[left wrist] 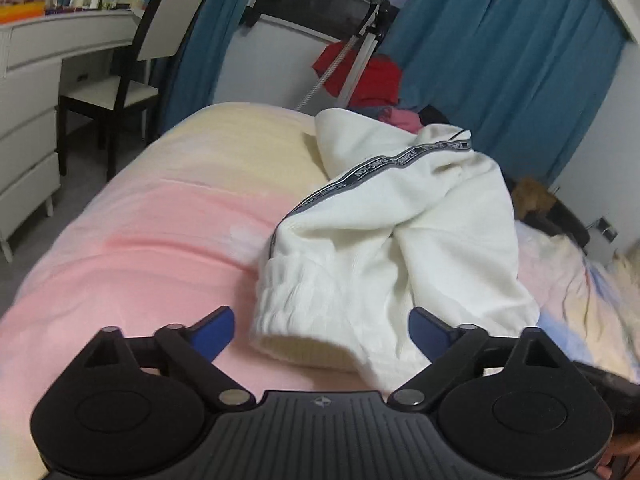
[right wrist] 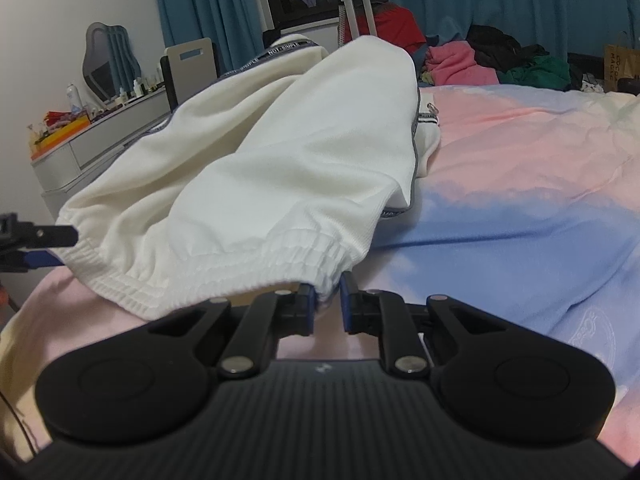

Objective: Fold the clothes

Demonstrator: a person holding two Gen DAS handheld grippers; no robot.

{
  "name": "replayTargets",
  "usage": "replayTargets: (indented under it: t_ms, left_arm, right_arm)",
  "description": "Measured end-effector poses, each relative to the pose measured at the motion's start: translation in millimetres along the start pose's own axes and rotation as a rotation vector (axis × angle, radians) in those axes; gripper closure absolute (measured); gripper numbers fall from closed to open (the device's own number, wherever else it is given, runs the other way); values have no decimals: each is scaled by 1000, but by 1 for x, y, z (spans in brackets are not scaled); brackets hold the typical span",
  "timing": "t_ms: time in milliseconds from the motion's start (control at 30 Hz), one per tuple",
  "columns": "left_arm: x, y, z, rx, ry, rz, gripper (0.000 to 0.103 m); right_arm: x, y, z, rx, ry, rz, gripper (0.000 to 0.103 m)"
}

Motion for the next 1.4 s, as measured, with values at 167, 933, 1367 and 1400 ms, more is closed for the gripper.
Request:
replayTargets:
  t_ms: [167, 933, 1367, 1400]
  left_arm:
    - [28, 0, -16, -120, -54, -82, 60]
    - [49, -121, -277, -45, 121, -546, 90]
    - [84, -136, -252, -125, 92, -501, 31]
    - [74, -127, -247, -108, 108, -512, 25]
  right_arm:
    - [7, 1, 4, 0, -22, 15, 87]
    - [98, -259, -58, -132, 27, -475, 88]
    - [105, -269, -49, -283, -53, -532, 34]
    - [97, -267, -48, -293, -46, -540, 35]
Point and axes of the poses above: each gripper's, at about its wrist camera, not at the fingertips, and x roughly the way its jaws point, y to its right, z to its underside, the point moved 2 cm from there along x, roughly the way its jaws point, and after that the axes turned 15 degrees about -y, right-handed, at the moved point
